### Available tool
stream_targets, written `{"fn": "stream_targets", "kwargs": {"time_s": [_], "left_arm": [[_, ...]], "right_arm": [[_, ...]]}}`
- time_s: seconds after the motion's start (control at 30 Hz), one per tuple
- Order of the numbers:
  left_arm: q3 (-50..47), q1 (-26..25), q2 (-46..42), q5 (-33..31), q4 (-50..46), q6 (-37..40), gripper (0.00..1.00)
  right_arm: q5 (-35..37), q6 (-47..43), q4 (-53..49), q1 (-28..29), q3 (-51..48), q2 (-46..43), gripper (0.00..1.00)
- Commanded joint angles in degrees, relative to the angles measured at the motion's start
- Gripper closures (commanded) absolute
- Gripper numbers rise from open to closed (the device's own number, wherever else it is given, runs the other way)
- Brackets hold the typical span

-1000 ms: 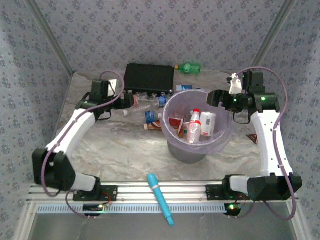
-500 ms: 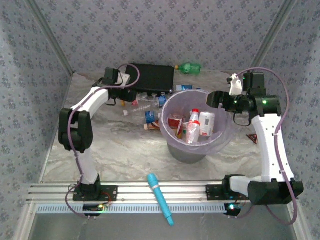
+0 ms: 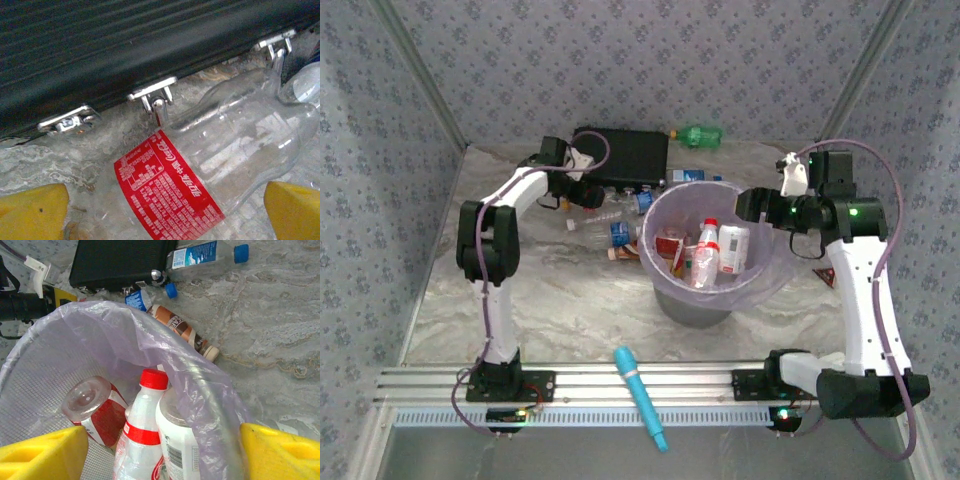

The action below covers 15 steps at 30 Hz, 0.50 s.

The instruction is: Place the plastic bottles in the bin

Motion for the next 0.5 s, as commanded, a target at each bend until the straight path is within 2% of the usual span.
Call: {"fn": "stream_targets", "kwargs": {"time_s": [0.0, 0.13, 0.4, 0.47], "left_arm": [[1.60, -0.45, 0.88, 1.64, -3.20, 2.33, 0.00], [1.60, -0.53, 0.95, 1.46, -5.22, 3.28, 0.04], [1.18, -0.71, 1.03, 0.94, -6.36, 3.23, 0.22], [1.33, -0.89, 1.43, 1.01, -6.27, 2.95, 0.23]], "right_arm": [[-0.45, -0.88, -1.72, 0.32, -0.22, -0.69, 0.20], [-0.48, -0.85, -1.46, 0.26, -0.17, -0.51, 0.20], [-0.18, -0.97, -1.46, 0.31, -0.22, -0.51, 0.20], [-0.25, -0.98, -1.46, 0.30, -0.22, -0.51, 0.20]]}}
